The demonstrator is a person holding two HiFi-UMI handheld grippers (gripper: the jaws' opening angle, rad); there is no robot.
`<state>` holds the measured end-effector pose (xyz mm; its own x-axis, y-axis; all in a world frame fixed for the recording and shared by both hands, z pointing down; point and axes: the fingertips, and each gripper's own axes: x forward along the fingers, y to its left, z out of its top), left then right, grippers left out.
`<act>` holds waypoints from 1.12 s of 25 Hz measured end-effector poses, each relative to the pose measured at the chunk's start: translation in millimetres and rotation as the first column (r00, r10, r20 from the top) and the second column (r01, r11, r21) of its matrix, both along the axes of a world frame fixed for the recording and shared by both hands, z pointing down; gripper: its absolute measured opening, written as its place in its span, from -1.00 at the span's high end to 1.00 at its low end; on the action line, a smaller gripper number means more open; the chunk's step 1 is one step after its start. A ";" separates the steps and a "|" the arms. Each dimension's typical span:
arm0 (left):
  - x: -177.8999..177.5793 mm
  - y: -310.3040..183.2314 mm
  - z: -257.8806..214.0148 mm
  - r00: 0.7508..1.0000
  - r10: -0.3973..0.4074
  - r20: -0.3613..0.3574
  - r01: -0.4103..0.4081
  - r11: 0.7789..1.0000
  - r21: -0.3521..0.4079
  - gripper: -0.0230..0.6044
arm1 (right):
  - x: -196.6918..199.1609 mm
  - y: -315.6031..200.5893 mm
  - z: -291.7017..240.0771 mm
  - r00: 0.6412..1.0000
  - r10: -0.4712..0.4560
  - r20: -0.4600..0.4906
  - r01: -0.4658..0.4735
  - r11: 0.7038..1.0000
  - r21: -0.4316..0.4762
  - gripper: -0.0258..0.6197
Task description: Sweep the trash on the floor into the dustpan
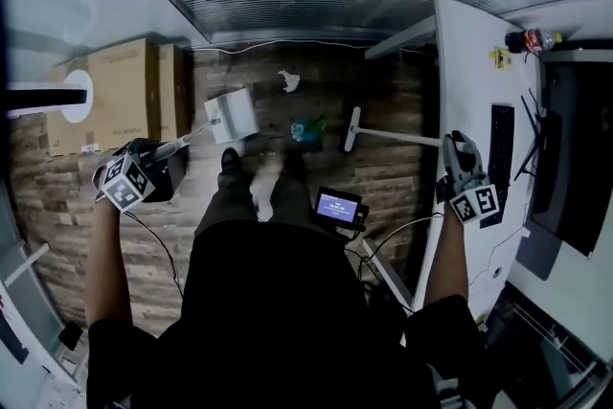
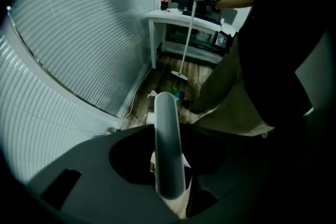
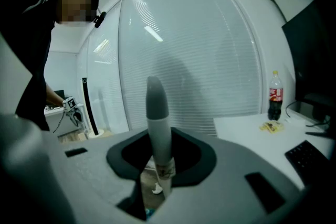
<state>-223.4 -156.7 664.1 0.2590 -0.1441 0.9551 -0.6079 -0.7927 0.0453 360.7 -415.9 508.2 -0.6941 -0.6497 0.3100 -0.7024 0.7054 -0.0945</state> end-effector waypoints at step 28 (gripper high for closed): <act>4.7 -8.5 -3.5 0.991 0.068 -0.112 -0.066 0.998 0.016 0.53 | -275.0 29.4 86.3 0.990 0.085 0.111 -0.083 0.996 -0.026 0.60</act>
